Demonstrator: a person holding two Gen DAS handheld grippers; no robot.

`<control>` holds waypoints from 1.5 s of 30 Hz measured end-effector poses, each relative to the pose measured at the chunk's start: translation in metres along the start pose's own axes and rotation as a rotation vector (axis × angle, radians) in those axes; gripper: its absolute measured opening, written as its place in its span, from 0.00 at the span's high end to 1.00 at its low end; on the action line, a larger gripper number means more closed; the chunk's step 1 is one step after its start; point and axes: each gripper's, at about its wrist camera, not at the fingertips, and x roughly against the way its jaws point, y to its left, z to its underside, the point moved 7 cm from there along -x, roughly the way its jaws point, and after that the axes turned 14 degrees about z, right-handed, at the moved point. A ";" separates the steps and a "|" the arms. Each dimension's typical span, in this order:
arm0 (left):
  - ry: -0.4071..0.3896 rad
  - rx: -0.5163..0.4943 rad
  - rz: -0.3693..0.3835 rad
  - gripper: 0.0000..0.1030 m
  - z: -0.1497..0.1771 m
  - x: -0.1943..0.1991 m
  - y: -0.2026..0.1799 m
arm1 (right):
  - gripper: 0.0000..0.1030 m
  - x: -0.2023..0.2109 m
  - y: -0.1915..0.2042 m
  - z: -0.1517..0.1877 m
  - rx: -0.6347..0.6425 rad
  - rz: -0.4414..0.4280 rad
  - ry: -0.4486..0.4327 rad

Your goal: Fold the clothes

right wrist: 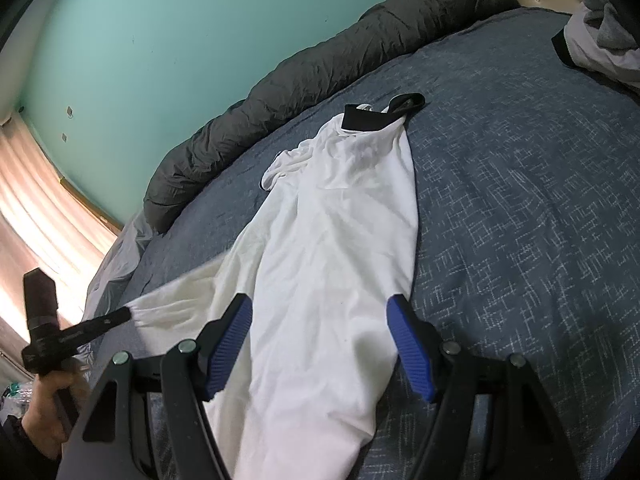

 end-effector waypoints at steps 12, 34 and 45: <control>-0.065 0.127 -0.121 0.96 0.031 0.103 0.049 | 0.31 0.001 0.002 -0.001 0.010 -0.007 0.003; -0.035 0.302 -0.198 0.96 0.109 0.190 0.090 | 0.31 0.008 -0.001 0.008 0.017 0.034 0.033; 0.014 0.338 -0.196 0.93 0.115 0.176 0.103 | 0.31 -0.008 0.019 0.022 0.067 0.027 0.075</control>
